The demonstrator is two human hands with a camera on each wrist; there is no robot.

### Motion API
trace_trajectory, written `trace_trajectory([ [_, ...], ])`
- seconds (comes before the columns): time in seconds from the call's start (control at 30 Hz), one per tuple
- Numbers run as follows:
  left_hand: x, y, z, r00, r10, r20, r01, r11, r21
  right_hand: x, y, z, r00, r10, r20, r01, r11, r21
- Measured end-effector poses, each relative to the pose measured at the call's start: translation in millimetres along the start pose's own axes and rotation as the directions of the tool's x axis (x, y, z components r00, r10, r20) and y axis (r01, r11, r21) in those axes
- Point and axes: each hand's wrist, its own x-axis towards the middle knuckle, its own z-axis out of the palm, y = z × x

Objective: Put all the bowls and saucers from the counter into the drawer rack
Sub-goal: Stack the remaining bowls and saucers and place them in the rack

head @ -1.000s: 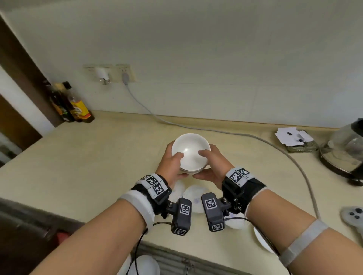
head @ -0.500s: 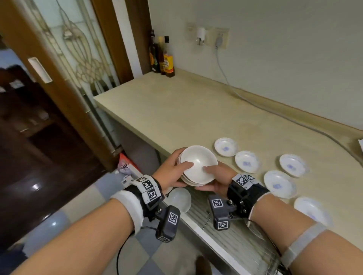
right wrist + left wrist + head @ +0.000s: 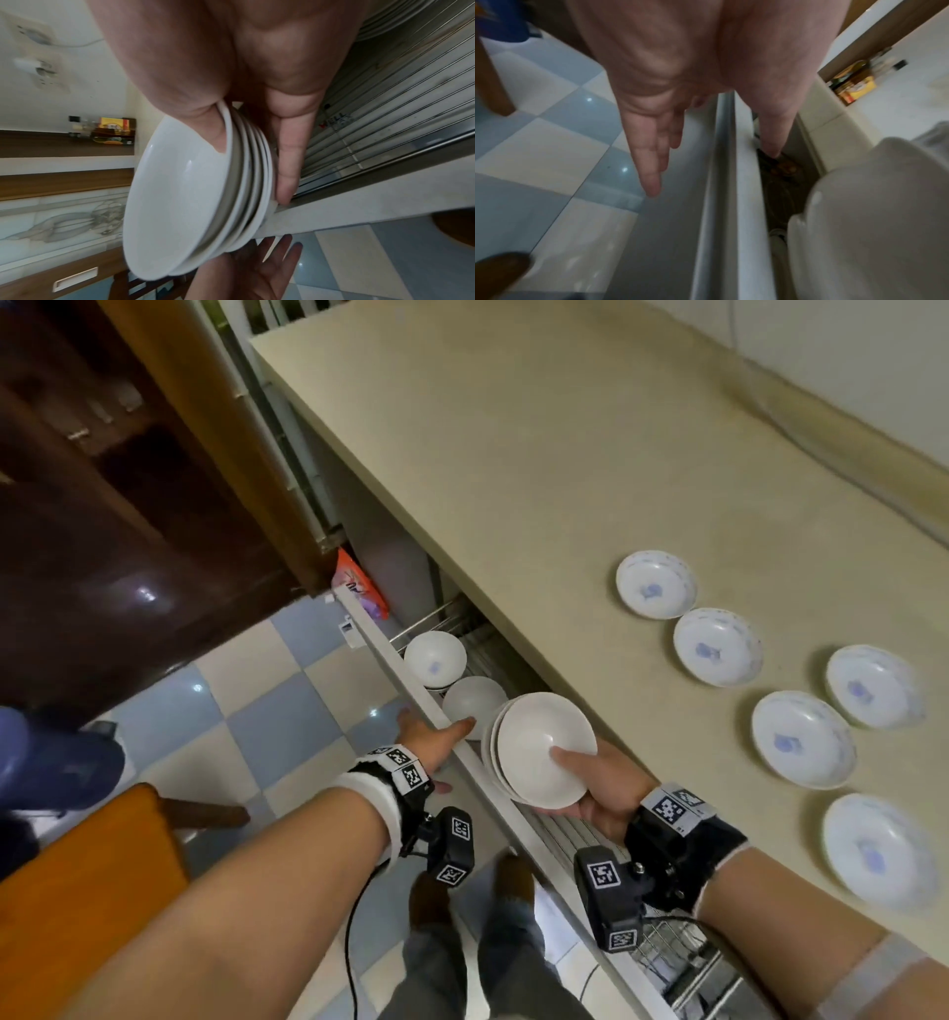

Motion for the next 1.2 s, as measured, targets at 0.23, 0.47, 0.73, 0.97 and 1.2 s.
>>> trace_trajectory([
  [0.23,20,-12,15,0.996,0.058,0.066,-0.048,0.988,-0.146,27,25,-29,0.991,0.098,-0.089,-0.098,0.995,0.008],
  [0.47,35,-26,8,0.989,0.095,0.114,-0.082,0.99,-0.116,62,45,-31,0.956,0.247,-0.159,-0.223,0.963,0.153],
  [0.73,26,-21,-4,0.982,0.133,0.135,-0.128,0.991,-0.041,135,83,-30,0.904,0.383,-0.188,-0.355,0.92,0.166],
  [0.97,30,-28,-4,0.982,0.15,0.115,-0.152,0.988,0.01,184,111,-34,0.915,0.368,-0.165,-0.338,0.924,0.18],
  [1.2,29,-28,-3,0.984,0.15,0.1,-0.15,0.989,-0.011,191,114,-40,0.942,0.275,-0.195,-0.284,0.959,-0.021],
])
